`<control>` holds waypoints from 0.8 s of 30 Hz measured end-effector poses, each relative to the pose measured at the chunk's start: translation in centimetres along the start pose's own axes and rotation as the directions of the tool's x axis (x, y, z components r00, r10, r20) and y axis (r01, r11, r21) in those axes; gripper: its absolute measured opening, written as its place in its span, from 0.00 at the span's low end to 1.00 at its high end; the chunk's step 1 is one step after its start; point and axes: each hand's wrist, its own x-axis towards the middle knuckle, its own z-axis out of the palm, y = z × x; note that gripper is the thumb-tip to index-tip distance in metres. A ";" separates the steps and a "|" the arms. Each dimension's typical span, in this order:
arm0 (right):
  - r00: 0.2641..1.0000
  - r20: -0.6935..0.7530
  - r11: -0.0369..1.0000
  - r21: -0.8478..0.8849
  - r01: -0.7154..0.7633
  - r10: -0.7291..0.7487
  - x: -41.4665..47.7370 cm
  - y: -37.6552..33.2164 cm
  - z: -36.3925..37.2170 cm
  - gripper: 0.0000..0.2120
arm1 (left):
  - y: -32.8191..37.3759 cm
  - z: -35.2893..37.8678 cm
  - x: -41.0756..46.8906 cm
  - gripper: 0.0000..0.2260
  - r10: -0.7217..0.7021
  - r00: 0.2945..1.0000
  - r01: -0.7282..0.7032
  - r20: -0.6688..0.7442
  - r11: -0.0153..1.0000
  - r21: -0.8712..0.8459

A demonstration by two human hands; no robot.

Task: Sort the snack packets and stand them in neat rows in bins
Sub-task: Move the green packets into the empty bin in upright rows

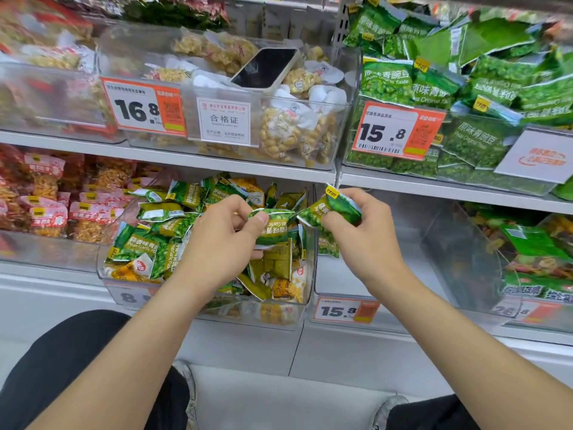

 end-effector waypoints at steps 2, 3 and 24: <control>0.992 0.126 0.995 0.098 -0.016 0.004 -0.5 -0.3 -0.3 0.07 | 0.5 0.4 -0.4 0.11 -0.053 0.999 0.053 0.007 0.998 -0.040; 0.979 0.202 0.992 0.126 -0.023 -0.003 -0.7 -0.3 -0.2 0.07 | 0.8 0.7 -0.6 0.09 -0.064 0.998 0.065 0.003 0.995 -0.081; 0.936 0.277 0.952 0.153 -0.265 0.216 -0.9 0.7 -1.2 0.11 | 1.5 3.4 -1.2 0.14 -0.141 0.965 0.228 0.220 0.863 -0.451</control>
